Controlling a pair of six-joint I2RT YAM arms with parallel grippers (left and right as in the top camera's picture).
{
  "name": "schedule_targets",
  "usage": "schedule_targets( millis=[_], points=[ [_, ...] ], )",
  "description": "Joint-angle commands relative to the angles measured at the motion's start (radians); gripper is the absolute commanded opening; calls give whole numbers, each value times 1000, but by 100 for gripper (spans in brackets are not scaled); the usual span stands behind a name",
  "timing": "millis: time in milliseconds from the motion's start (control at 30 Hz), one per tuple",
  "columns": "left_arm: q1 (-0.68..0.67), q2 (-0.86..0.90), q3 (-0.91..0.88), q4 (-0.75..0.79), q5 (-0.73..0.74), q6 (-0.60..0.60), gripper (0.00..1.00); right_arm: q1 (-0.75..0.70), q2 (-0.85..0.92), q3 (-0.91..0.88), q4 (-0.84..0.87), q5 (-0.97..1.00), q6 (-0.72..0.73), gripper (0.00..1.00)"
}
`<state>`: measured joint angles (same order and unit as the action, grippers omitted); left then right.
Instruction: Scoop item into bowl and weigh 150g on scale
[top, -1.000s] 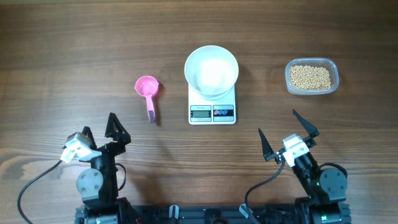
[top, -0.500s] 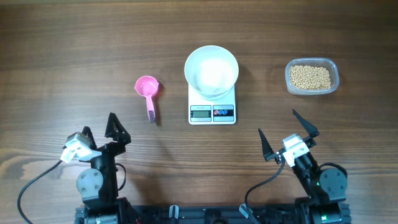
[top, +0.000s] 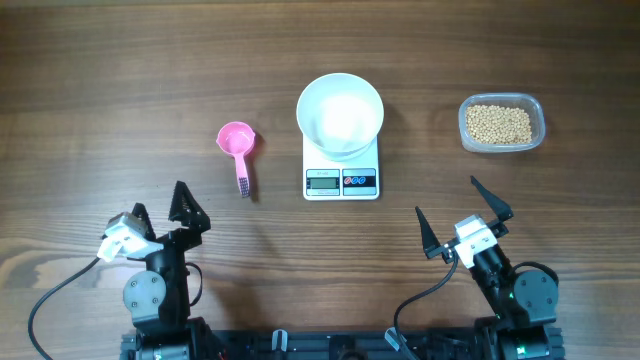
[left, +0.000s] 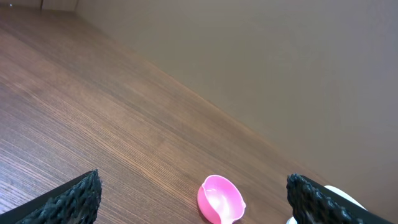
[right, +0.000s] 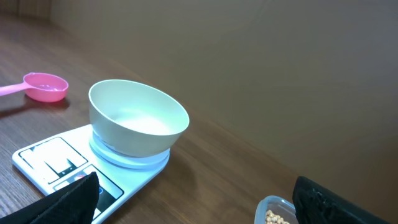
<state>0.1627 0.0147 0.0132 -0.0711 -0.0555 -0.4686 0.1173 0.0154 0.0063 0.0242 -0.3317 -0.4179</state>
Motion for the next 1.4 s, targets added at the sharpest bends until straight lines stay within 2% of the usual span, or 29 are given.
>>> schedule_targets(
  millis=[0, 367, 433, 533, 600, 700, 767, 833, 867, 933, 1000, 1100, 1200, 1267, 1367],
  points=[
    [-4, 1, -7, 4, -14, 20, 100, 4, -5, -1, 4, 10, -8, 100],
    [-4, 2, -7, 7, -17, 19, 100, 4, -5, -1, 4, 10, -9, 100],
    [-4, 1, -7, 10, 30, -13, 100, 4, -5, -1, 3, 10, -8, 100],
    [-4, 1, -7, 11, 174, -58, 100, 4, -5, -1, 4, 10, -8, 100],
    [-4, 1, -7, 92, 230, -71, 100, 4, -5, -1, 3, 10, -8, 100],
    [-4, 1, -6, 361, 319, -70, 100, 4, -5, -1, 3, 10, -8, 100],
    [-4, 1, -5, 511, 328, -71, 100, 4, -5, -1, 4, 10, -8, 100],
    [-4, 2, 19, 603, 328, -71, 100, 4, -5, -1, 3, 10, -8, 100],
    [-4, 2, 48, 600, 328, -71, 100, 4, -5, -1, 4, 10, -8, 100],
    [-4, 13, 138, 541, 328, -59, 100, 4, -5, -1, 3, 10, -8, 100],
    [-3, 50, 262, 399, 329, 0, 100, 4, -5, -1, 3, 10, -8, 100],
    [-3, 190, 554, -25, 328, 124, 100, 4, -5, -1, 4, 10, -8, 99],
    [-3, 453, 922, -540, 351, 177, 100, 4, -5, -1, 3, 10, -8, 100],
    [-4, 600, 1090, -733, 458, 177, 100, 4, -5, -1, 4, 10, -8, 100],
    [-4, 778, 1261, -938, 660, 167, 100, 4, -5, -1, 3, 10, -8, 100]
  ],
)
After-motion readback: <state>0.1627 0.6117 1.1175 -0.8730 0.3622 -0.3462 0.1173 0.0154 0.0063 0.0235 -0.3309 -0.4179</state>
